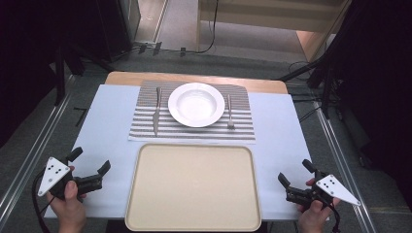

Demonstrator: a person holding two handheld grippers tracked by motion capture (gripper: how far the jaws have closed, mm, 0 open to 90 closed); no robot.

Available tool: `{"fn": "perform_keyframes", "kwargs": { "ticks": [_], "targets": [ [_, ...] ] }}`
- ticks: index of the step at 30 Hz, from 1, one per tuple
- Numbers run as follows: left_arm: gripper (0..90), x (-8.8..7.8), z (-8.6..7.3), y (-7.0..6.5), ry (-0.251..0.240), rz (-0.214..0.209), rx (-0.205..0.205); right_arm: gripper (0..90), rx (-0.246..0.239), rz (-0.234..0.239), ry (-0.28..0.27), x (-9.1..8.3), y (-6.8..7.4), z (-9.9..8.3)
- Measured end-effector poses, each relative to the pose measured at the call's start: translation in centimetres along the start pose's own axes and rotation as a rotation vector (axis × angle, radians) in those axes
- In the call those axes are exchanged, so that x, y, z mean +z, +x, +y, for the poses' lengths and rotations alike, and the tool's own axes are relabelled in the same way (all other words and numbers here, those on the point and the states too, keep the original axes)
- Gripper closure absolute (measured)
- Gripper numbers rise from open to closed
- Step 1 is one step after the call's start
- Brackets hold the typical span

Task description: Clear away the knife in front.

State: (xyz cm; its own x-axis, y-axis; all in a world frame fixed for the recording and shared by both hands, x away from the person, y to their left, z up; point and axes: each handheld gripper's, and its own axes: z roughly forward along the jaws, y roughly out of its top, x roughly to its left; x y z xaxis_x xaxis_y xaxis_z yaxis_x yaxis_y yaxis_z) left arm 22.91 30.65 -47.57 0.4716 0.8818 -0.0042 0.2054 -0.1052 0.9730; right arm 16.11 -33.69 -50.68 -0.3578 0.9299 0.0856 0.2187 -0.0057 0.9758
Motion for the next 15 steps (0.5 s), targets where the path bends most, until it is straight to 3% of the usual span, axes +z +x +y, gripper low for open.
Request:
{"fn": "perform_keyframes", "kwargs": {
  "ticks": [5,8,15],
  "targets": [
    [0.0,0.6,1.2,-1.0,0.024,0.005,0.046,0.0,0.003,-0.004,0.004,0.1,0.0,0.1],
    [0.0,0.9,2.0,-1.3,0.03,0.006,0.053,0.0,-0.003,0.004,0.003,0.1,0.1,0.2],
    [0.0,2.8,3.1,-1.8,0.041,-0.026,0.007,0.0,-0.006,-0.01,0.006,-0.1,0.3,0.4]
  ]
}}
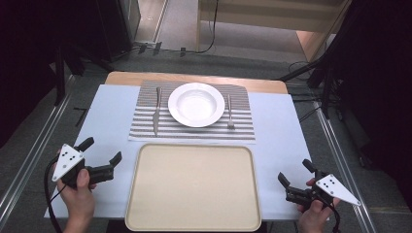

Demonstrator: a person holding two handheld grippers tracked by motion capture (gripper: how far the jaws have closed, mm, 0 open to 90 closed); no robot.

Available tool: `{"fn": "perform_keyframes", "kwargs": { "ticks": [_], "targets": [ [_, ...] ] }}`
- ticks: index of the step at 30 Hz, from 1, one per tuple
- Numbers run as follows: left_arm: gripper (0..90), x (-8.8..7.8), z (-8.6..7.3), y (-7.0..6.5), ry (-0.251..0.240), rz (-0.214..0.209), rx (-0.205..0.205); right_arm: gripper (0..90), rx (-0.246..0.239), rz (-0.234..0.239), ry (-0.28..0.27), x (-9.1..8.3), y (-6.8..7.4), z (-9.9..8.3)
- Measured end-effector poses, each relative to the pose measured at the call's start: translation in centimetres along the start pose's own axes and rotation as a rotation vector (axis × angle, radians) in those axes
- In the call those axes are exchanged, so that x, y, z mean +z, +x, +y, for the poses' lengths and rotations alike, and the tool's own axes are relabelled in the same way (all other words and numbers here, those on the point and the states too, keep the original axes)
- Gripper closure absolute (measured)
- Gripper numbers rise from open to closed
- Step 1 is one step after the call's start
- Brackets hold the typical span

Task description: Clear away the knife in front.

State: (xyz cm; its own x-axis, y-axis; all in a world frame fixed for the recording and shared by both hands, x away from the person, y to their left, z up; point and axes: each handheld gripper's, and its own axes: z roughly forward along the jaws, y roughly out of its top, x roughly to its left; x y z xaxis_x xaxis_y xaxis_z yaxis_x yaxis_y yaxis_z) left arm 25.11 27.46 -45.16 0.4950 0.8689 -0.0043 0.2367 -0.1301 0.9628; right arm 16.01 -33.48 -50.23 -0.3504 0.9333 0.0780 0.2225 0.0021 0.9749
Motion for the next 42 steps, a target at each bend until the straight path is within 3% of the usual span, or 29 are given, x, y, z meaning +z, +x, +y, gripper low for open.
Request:
{"fn": "perform_keyframes", "kwargs": {
  "ticks": [3,22,35,42],
  "targets": [
    [0.0,0.9,0.4,-0.2,0.015,-0.019,-0.021,0.0,0.005,-0.001,0.0,-0.1,0.0,0.1],
    [0.0,7.1,3.2,-2.4,0.084,-0.091,0.019,0.0,0.006,0.012,0.005,-0.6,0.1,0.2],
    [0.0,10.2,4.2,-3.1,0.119,-0.122,0.034,0.0,0.007,0.03,0.017,-0.5,0.2,0.2],
    [0.0,11.6,4.7,-3.1,0.131,-0.136,0.014,0.0,0.004,0.034,0.023,-0.3,0.3,0.1]
  ]
}}
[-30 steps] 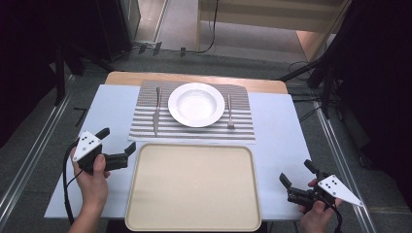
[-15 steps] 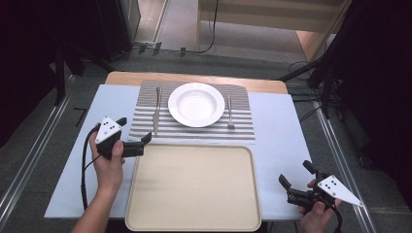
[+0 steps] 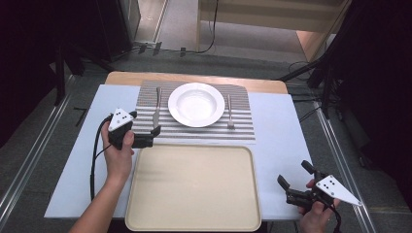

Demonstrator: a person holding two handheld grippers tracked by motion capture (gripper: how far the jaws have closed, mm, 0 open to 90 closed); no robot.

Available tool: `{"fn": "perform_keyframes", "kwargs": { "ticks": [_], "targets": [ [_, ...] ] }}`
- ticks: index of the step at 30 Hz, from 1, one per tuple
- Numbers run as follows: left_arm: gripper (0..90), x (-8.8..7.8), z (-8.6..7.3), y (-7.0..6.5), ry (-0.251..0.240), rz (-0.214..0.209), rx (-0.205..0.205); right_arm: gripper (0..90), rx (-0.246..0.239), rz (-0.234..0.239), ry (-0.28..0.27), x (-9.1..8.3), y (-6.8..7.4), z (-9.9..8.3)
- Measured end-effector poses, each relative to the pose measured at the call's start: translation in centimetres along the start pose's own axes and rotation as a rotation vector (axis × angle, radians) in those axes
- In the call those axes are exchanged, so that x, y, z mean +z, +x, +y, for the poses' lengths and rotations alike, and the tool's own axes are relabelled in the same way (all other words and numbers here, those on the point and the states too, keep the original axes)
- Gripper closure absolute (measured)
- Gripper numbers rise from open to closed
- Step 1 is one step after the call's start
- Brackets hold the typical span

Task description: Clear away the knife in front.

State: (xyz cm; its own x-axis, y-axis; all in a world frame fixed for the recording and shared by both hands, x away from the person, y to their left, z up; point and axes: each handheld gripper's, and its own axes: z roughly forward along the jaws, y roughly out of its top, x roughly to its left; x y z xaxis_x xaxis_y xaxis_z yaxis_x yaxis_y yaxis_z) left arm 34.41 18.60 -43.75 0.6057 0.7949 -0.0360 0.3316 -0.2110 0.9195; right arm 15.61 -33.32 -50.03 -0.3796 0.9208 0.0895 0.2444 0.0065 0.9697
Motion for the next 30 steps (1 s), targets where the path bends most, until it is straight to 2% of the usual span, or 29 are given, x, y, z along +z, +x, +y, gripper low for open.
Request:
{"fn": "perform_keyframes", "kwargs": {
  "ticks": [6,10,15,17,24,26,30],
  "targets": [
    [0.0,1.1,0.7,0.5,0.008,0.0,-0.012,0.0,-0.004,0.003,0.001,0.1,-0.1,-0.1],
    [0.0,1.9,1.3,0.9,0.02,0.013,-0.007,0.0,0.0,0.005,0.006,0.1,0.0,-0.1],
    [0.0,2.7,1.9,1.5,0.044,0.026,-0.026,0.0,-0.001,0.007,0.01,0.2,-0.1,-0.2],
    [0.0,3.4,2.4,2.0,0.076,0.017,-0.049,0.0,-0.001,0.008,0.009,0.2,-0.1,-0.2],
    [0.0,5.3,3.3,3.1,0.132,0.02,-0.077,0.0,-0.002,0.007,0.013,0.2,-0.1,-0.2],
    [0.0,6.0,3.4,3.5,0.148,0.033,-0.094,0.0,-0.002,0.005,0.011,0.2,-0.1,-0.2],
    [0.0,6.9,3.7,4.1,0.17,0.046,-0.101,0.0,0.001,0.005,0.016,0.2,-0.2,-0.3]
  ]
}}
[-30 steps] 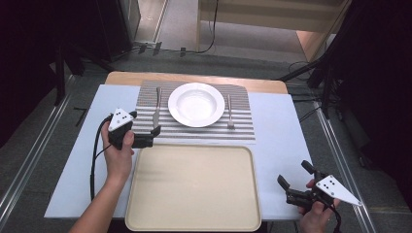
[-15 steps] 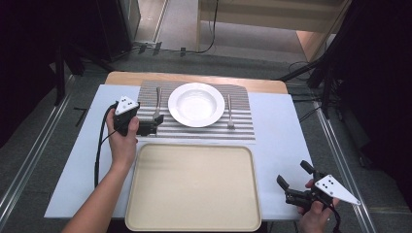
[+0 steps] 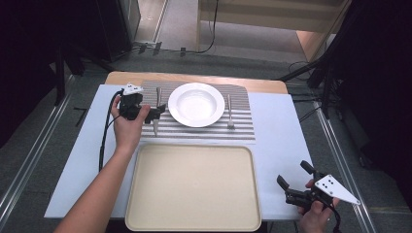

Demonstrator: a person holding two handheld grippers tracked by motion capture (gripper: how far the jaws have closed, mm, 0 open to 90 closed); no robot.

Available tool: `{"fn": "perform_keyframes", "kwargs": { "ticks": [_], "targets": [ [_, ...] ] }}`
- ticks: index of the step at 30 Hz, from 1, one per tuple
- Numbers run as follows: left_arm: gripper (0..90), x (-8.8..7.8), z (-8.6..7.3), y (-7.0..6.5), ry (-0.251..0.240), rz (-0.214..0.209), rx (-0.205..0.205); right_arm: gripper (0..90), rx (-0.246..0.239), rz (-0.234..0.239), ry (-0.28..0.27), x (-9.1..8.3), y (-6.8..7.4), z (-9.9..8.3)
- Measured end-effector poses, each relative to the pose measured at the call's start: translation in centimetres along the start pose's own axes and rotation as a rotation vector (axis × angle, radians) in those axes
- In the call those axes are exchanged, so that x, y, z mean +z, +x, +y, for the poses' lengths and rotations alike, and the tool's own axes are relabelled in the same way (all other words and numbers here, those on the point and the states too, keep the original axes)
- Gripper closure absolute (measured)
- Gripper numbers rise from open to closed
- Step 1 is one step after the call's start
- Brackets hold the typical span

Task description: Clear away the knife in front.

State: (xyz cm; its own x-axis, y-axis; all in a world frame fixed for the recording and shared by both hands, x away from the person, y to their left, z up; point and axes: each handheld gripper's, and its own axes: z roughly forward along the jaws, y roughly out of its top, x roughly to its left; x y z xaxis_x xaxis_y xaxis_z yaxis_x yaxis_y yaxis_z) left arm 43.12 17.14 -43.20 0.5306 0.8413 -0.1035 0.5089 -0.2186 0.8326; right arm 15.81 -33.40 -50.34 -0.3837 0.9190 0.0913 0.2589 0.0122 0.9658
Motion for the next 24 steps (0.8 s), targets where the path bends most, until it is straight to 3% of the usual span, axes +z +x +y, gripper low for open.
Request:
{"fn": "perform_keyframes", "kwargs": {
  "ticks": [6,8,14,16,17,19,20,22,23,24],
  "targets": [
    [0.0,1.2,0.6,0.6,0.042,0.028,-0.021,0.0,0.001,0.001,0.0,0.0,-0.1,0.0],
    [6.8,1.9,1.0,0.9,0.069,0.054,-0.035,0.0,-0.002,0.0,0.002,0.0,0.0,0.0],
    [10.4,3.1,1.5,1.5,0.136,0.063,-0.055,0.0,-0.003,-0.003,0.007,0.1,0.0,-0.1],
    [14.9,3.6,1.8,1.6,0.169,0.078,-0.056,0.0,-0.011,-0.002,0.006,0.1,0.0,-0.1],
    [17.6,4.0,2.1,1.7,0.194,0.109,-0.066,0.0,-0.011,-0.001,0.007,0.1,0.0,-0.1],
    [24.1,4.3,2.3,1.9,0.204,0.129,-0.076,0.0,-0.011,-0.001,0.01,0.1,0.1,-0.1],
    [25.8,4.3,2.3,1.9,0.204,0.129,-0.076,0.0,-0.011,-0.001,0.01,0.1,0.1,-0.1],
    [30.2,5.1,2.7,2.1,0.25,0.141,-0.089,0.0,-0.007,0.0,0.014,0.2,0.1,-0.1],
    [31.8,5.3,2.8,2.1,0.276,0.168,-0.077,0.0,-0.008,-0.001,0.015,0.2,0.1,-0.1],
    [36.1,5.3,2.8,2.1,0.276,0.168,-0.077,0.0,-0.009,-0.002,0.015,0.2,0.1,-0.1]
  ]
}}
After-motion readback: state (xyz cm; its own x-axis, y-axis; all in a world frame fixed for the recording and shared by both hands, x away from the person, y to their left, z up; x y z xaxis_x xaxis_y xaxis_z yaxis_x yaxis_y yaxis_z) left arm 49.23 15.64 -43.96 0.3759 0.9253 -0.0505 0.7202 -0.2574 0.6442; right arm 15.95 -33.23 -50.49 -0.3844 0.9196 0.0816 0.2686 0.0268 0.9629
